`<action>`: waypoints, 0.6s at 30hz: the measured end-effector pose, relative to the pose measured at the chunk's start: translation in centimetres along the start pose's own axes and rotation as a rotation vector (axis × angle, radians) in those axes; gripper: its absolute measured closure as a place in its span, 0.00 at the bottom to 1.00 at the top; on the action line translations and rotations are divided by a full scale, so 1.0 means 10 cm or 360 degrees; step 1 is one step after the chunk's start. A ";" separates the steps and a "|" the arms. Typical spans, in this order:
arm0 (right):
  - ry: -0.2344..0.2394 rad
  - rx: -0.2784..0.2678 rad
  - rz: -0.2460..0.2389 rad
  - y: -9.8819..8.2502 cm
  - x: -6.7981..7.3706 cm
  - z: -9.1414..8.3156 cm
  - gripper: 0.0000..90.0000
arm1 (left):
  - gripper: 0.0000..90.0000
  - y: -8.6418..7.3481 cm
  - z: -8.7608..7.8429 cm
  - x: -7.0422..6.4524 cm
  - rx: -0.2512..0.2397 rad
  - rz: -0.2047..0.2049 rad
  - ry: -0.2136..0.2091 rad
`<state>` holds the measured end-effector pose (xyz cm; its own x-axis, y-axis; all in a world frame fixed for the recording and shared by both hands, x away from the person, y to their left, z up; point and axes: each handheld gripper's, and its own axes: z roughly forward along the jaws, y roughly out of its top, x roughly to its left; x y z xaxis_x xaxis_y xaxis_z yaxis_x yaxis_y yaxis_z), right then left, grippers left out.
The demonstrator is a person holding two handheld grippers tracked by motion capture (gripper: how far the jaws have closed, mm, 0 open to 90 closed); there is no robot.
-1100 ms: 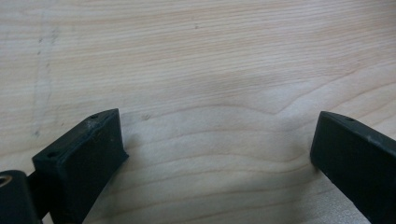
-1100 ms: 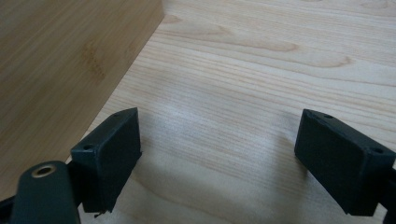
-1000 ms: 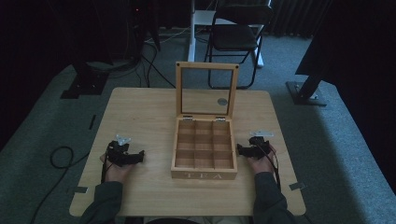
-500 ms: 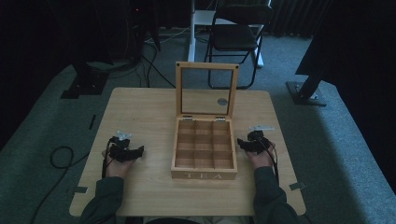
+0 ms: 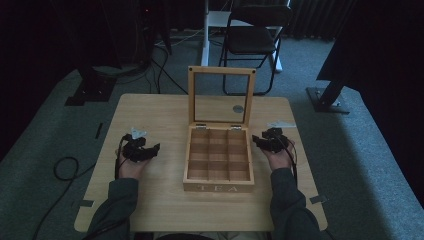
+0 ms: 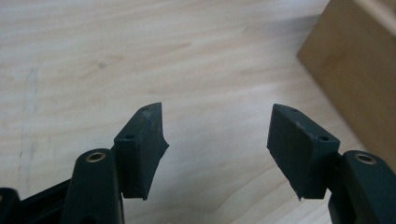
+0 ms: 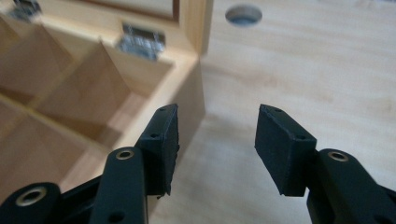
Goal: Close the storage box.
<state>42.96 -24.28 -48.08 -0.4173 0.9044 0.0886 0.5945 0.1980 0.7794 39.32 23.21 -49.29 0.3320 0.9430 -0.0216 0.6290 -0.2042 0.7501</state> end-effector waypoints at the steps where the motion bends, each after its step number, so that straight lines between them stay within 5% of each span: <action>1: 0.0000 0.0000 0.0000 0.00 0.00 0.00 0.56 | 0.41 0.02 0.00 -0.01 -0.0005 -0.0001 -0.0008; 15: 0.0101 -0.0109 -0.0055 0.37 -0.01 0.09 0.53 | 0.42 0.50 0.13 -0.30 -0.0069 0.0075 -0.0128; 18: 0.0099 -0.0109 -0.0090 0.48 0.01 0.15 0.62 | 0.41 0.61 0.17 -0.37 -0.0077 0.0110 -0.0133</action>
<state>46.85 -22.65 -45.26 -0.4918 0.8671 0.0799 0.5216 0.2198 0.8244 43.16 18.04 -45.79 0.4323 0.9014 -0.0222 0.5686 -0.2534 0.7826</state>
